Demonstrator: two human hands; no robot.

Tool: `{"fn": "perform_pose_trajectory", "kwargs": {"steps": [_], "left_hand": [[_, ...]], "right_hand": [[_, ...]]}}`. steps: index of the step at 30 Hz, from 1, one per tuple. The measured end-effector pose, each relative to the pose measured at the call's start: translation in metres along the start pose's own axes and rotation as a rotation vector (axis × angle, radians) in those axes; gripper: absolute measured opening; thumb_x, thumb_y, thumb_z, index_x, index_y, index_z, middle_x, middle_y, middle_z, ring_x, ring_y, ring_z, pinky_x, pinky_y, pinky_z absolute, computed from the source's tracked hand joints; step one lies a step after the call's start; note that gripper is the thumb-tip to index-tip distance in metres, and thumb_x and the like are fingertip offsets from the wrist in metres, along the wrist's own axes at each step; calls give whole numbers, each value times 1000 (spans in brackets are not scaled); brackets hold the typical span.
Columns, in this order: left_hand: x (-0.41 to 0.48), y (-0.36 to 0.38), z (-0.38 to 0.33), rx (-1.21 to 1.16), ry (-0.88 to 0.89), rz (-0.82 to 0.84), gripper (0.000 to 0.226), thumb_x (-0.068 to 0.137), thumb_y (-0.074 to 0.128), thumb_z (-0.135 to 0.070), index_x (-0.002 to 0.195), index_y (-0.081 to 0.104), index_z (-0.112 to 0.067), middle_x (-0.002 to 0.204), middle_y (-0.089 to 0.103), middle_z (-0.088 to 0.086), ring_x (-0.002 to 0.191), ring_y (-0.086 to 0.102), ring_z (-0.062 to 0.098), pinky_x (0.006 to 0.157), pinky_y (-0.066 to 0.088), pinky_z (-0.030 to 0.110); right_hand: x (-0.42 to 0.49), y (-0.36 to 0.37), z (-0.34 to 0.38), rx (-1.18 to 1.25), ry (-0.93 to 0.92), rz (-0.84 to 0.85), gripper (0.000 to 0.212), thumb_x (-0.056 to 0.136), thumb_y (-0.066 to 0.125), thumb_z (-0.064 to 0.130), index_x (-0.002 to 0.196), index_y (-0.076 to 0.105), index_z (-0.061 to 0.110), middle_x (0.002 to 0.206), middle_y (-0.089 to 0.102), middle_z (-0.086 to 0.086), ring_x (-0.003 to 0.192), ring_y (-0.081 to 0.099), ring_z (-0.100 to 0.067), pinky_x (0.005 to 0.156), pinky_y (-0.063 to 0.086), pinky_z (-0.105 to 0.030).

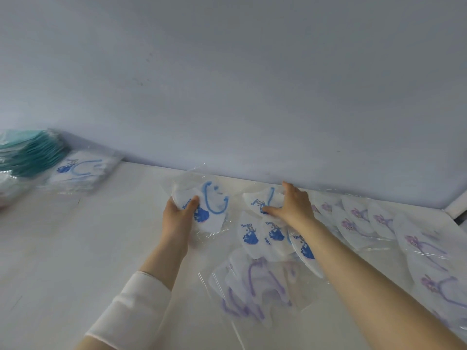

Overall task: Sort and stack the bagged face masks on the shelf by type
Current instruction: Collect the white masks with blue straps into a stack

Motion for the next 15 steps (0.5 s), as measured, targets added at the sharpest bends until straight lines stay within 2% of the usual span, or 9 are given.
{"fn": "perform_pose_trajectory", "kwargs": {"steps": [2, 6, 8, 10, 13, 15], "left_hand": [[-3, 2, -1, -3, 0, 9, 16, 89, 60, -11, 105, 55, -13, 90, 64, 9, 80, 61, 27, 76, 50, 39], [-6, 3, -2, -14, 11, 19, 15, 90, 59, -10, 104, 54, -13, 85, 63, 4, 76, 61, 22, 74, 52, 36], [-10, 6, -4, -22, 22, 40, 14, 91, 58, -10, 104, 54, -14, 82, 64, 1, 73, 62, 17, 67, 52, 30], [-15, 11, -7, -36, 30, 66, 13, 91, 57, -9, 102, 55, -15, 82, 64, 0, 72, 63, 16, 65, 52, 29], [-23, 21, -7, -38, 24, 119, 14, 91, 58, -11, 104, 58, -15, 89, 68, 5, 81, 67, 24, 77, 56, 39], [-33, 30, -8, -59, 12, 181, 12, 91, 59, -16, 103, 60, -15, 93, 69, 10, 86, 68, 28, 80, 55, 43]], "right_hand": [[-1, -5, 1, 49, -28, -110, 85, 67, 79, 43, 135, 37, 13, 130, 50, -9, 119, 40, -29, 94, 35, -33], [-6, -30, -2, 516, 9, -239, 50, 79, 72, 16, 123, 49, 12, 121, 57, -8, 107, 54, -22, 78, 38, -24], [-12, -45, -6, 660, 44, -336, 43, 81, 70, 17, 120, 52, 13, 117, 57, -6, 102, 55, -18, 77, 39, -24], [-18, -57, -9, 832, 123, -398, 37, 82, 69, 21, 116, 55, 16, 117, 58, -5, 98, 56, -16, 78, 48, -32], [-33, -66, -7, 1165, 243, -315, 23, 84, 67, 20, 103, 54, 19, 114, 61, -10, 89, 61, -19, 65, 51, -30], [-49, -59, 2, 1253, 250, -228, 17, 82, 68, 17, 93, 55, 18, 109, 63, -14, 87, 61, -20, 74, 53, -35]]}}
Point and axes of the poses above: each hand's wrist, its own x-axis towards the middle knuckle, its own y-axis out of the palm, z = x × y, the point moved 1 cm from there along x, towards the middle knuckle
